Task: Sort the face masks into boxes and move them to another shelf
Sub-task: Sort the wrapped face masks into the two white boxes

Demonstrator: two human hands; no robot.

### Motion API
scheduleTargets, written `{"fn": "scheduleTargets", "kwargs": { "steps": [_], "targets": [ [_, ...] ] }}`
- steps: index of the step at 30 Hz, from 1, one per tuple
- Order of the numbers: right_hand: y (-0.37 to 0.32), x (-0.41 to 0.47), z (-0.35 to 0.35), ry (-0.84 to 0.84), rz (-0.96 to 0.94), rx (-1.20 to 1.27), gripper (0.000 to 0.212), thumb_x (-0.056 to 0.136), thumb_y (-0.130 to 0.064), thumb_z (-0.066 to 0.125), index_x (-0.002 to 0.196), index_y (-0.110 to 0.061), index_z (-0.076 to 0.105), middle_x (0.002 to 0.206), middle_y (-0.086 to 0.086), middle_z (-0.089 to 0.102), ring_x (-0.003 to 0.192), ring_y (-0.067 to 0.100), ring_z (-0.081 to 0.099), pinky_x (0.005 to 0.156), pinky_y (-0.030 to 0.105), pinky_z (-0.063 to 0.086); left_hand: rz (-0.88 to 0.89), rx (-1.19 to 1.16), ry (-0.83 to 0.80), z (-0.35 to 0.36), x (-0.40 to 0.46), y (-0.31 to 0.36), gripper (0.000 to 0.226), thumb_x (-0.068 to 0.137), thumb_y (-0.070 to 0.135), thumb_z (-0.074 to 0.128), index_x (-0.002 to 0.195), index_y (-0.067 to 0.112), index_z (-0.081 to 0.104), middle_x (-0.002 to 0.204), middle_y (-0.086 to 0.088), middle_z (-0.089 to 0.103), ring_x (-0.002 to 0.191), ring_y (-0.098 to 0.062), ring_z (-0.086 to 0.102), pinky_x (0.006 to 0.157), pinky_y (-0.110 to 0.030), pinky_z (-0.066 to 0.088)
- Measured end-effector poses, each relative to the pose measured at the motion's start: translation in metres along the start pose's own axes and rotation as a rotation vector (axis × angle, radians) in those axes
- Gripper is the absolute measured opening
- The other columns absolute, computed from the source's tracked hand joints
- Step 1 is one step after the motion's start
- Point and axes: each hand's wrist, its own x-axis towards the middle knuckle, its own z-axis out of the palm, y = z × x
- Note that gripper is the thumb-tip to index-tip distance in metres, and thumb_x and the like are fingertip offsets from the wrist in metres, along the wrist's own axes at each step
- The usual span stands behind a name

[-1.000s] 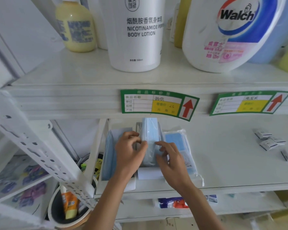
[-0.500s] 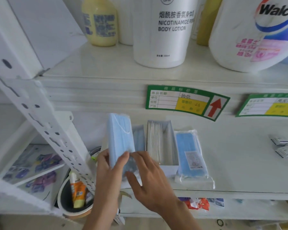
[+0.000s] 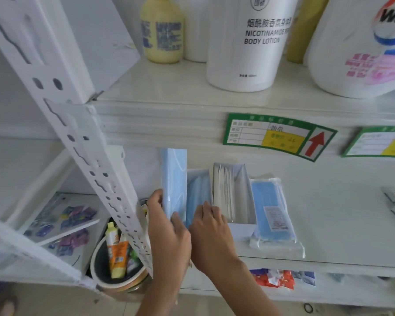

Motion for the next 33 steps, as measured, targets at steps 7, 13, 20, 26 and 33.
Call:
{"fn": "scheduleTargets", "kwargs": {
  "steps": [7,13,20,26,33],
  "targets": [
    [-0.010,0.024,-0.019,-0.018,0.073,-0.073,0.014,0.091,-0.017,0.056,0.103,-0.012,0.062,0.104,0.009,0.058,0.106,0.030,0.050,0.087,0.035,0.040,0.042,0.278,-0.274,-0.004,0.027,0.000,0.086,0.089,-0.007,0.048,0.159,0.034,0.018,0.118,-0.014,0.065,0.099,-0.029,0.065,0.079,-0.037,0.053],
    [-0.013,0.028,-0.006,0.072,0.041,0.012,0.047,0.091,-0.022,0.059,0.131,-0.005,0.043,0.118,0.012,0.059,0.109,0.032,0.057,0.095,0.039,0.043,0.135,0.601,-0.401,-0.002,0.036,-0.005,0.079,0.097,0.006,0.050,0.161,0.024,0.007,0.132,-0.011,0.057,0.111,-0.025,0.062,0.088,-0.040,0.055],
    [-0.011,0.033,-0.001,0.076,-0.016,0.257,0.069,0.084,-0.009,0.069,0.142,-0.016,0.032,0.122,0.008,0.049,0.096,0.034,0.065,0.073,0.041,0.051,-0.002,0.396,-0.592,-0.005,0.042,-0.031,0.073,0.104,0.019,0.042,0.162,0.029,-0.002,0.157,-0.005,0.039,0.136,-0.023,0.047,0.113,-0.049,0.040],
    [-0.003,0.031,0.000,0.247,0.006,0.442,0.040,0.091,-0.011,0.063,0.130,-0.014,0.052,0.116,0.007,0.058,0.099,0.025,0.064,0.084,0.032,0.054,-0.015,0.181,-0.568,0.005,0.034,-0.053,0.063,0.109,0.041,0.033,0.161,0.039,-0.002,0.171,0.005,0.003,0.156,-0.015,0.012,0.126,-0.043,0.021],
    [0.005,0.016,0.001,0.374,-0.079,0.465,0.048,0.095,-0.008,0.059,0.141,-0.014,0.048,0.138,0.009,0.055,0.102,0.023,0.065,0.087,0.034,0.057,0.340,0.281,-0.534,0.009,0.032,-0.057,0.047,0.107,0.032,0.028,0.151,0.025,0.044,0.158,0.003,0.042,0.147,0.002,0.025,0.124,-0.022,0.018]
  ]
}}
